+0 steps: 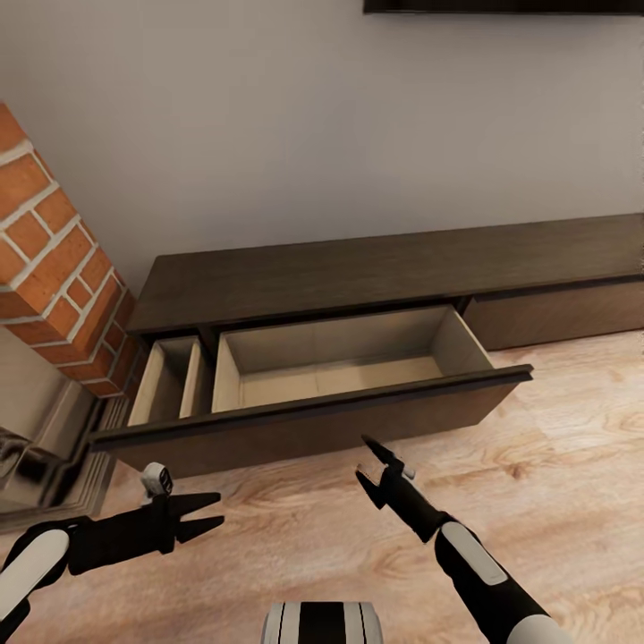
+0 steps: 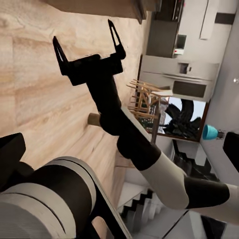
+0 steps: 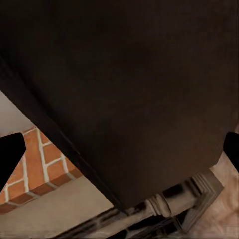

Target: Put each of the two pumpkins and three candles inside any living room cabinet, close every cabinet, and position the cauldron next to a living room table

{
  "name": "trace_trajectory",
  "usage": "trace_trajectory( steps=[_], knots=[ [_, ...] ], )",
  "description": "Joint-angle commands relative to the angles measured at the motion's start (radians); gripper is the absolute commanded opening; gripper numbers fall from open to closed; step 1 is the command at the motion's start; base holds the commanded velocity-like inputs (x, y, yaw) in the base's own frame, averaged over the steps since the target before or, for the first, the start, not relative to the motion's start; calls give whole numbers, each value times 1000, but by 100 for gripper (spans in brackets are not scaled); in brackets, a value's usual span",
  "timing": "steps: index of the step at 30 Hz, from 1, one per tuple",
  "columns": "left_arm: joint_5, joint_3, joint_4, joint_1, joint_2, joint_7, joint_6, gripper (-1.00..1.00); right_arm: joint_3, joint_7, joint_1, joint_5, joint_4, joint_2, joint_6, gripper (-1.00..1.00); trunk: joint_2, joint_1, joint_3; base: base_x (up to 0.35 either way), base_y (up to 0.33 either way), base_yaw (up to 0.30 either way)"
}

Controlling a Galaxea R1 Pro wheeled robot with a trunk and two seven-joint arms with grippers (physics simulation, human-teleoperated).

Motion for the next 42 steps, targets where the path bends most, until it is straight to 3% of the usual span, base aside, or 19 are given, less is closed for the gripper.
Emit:
trace_trajectory(
  steps=[1, 5, 8, 10, 14, 17, 21, 24, 29, 34, 36, 39, 42],
  knots=[
    [0, -2, 9, -2, 1, -4, 3, 100, 4, -23, -1, -9, 9, -2, 33, 100, 0, -1, 3, 0, 0, 0],
    [0, -6, 23, -4, 1, -3, 4, 100, 7, -64, -1, -6, 26, -12, 97, 100, 1, -2, 19, 0, 0, 0],
    [0, -7, 24, -5, 1, -2, 4, 100, 11, -74, 2, 1, 43, -50, 123, 100, 2, -4, 30, 0, 0, 0],
    [-1, -10, 24, -5, 1, 13, 4, 100, 13, -75, 4, 29, 66, -74, 125, 100, 2, -5, 38, 0, 0, 0],
    [0, -12, 25, -6, 0, 104, 5, 100, 14, -67, 9, 92, 119, -84, 125, 100, 30, -20, 51, 0, 0, 0],
    [2, -11, 24, -6, 0, 183, 5, 100, 15, -67, 10, 109, 209, -85, 125, 100, 51, -31, 60, 0, 0, 0],
    [3, -10, 24, -7, -1, 244, 5, 100, 17, -80, 10, 128, 256, -85, 125, 100, 79, -47, 73, 0, 0, 0],
    [4, -9, 24, -8, -3, 307, 4, 100, 17, -103, 10, 174, 266, -86, 94, 100, 100, -58, 82, 0, 0, 0],
    [6, -7, 23, -9, -10, 425, 2, 100, 16, -240, 10, 261, 256, -85, 36, 100, 135, -77, 98, 0, 0, 0],
    [5, -7, 22, -10, -13, 497, 0, 100, 23, -323, 10, 282, 252, -79, -29, 100, 170, -97, 113, 0, 0, 0],
    [8, -6, 21, -11, -18, 544, -2, 100, 47, -378, 10, 343, 251, -78, -94, 100, 184, -104, 120, 0, 0, 0],
    [9, -6, 20, -11, -21, 568, -3, 100, 60, -434, 10, 410, 251, -80, -137, 100, 205, -116, 129, 0, 0, 0],
    [8, -6, 20, -11, -22, 575, -3, 100, 64, -449, 10, 432, 251, -78, -153, 100, 226, -127, 138, 0, 0, 0]
  ],
)
